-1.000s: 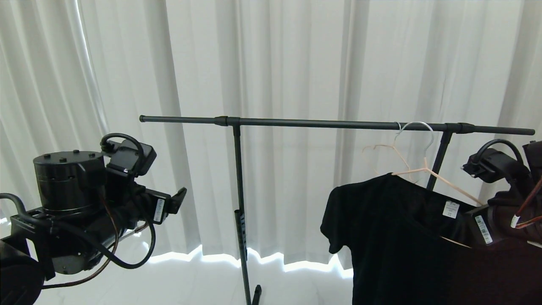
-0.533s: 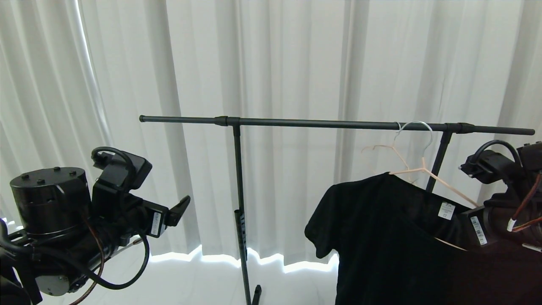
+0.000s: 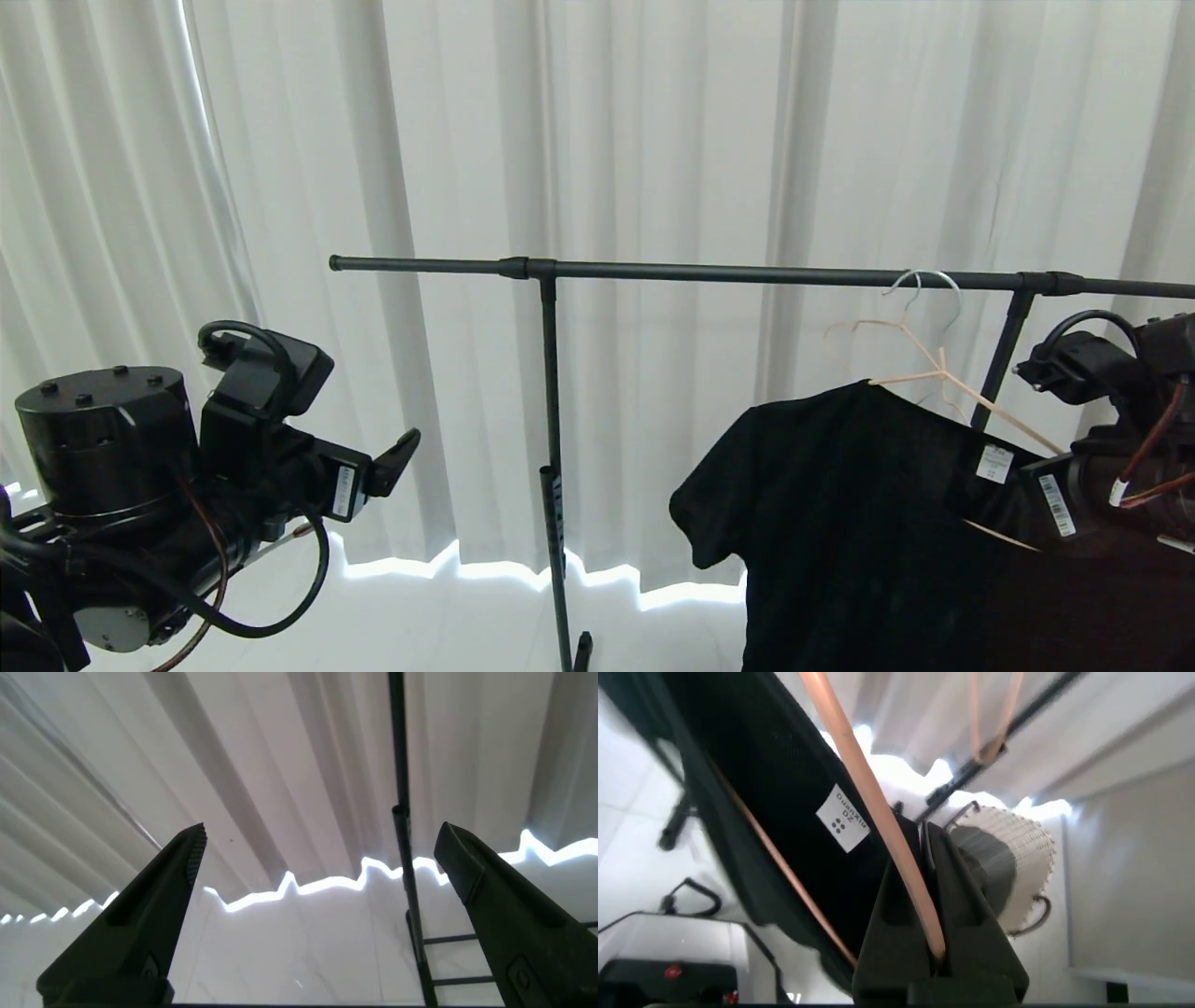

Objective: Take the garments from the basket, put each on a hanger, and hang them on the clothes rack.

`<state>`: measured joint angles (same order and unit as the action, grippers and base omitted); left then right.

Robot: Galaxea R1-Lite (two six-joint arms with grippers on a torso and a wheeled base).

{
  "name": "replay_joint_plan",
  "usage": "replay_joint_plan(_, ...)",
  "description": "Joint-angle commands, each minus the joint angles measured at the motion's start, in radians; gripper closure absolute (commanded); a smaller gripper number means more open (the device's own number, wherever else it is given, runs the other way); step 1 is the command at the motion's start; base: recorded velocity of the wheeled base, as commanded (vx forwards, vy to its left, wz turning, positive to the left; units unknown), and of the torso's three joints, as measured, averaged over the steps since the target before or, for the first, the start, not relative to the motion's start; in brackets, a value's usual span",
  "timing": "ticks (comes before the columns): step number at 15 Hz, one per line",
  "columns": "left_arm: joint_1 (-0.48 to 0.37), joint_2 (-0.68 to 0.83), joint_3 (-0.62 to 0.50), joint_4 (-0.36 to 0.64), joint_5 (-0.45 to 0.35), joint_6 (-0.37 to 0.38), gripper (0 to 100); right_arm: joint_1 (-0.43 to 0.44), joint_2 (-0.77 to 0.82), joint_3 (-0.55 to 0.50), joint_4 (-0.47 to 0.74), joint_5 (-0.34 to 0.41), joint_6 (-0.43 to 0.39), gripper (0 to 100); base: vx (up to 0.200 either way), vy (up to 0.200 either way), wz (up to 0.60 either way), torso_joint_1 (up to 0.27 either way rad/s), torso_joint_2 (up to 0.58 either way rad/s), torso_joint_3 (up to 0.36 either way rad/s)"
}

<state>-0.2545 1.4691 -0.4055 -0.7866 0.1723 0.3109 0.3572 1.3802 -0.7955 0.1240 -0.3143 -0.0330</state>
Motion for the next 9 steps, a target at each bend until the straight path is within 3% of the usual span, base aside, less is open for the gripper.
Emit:
replay_joint_plan(1,0.001,0.0,0.001,0.0,0.001,0.001,0,0.003,0.039,-0.016,-0.004,-0.022,0.013,100,0.0,0.0,0.0,0.0,0.0,0.0)
replay_joint_plan(5,0.0,-0.006,-0.003,-0.003,0.003,0.001,0,0.046,0.181,-0.156,-0.009,-0.174,0.157,100,0.0,0.0,0.0,0.0,0.0,0.0)
replay_joint_plan(9,0.001,-0.007,-0.003,-0.003,0.003,0.001,0,0.12,0.241,-0.245,-0.004,-0.186,0.191,100,0.0,0.0,0.0,0.0,0.0,0.0)
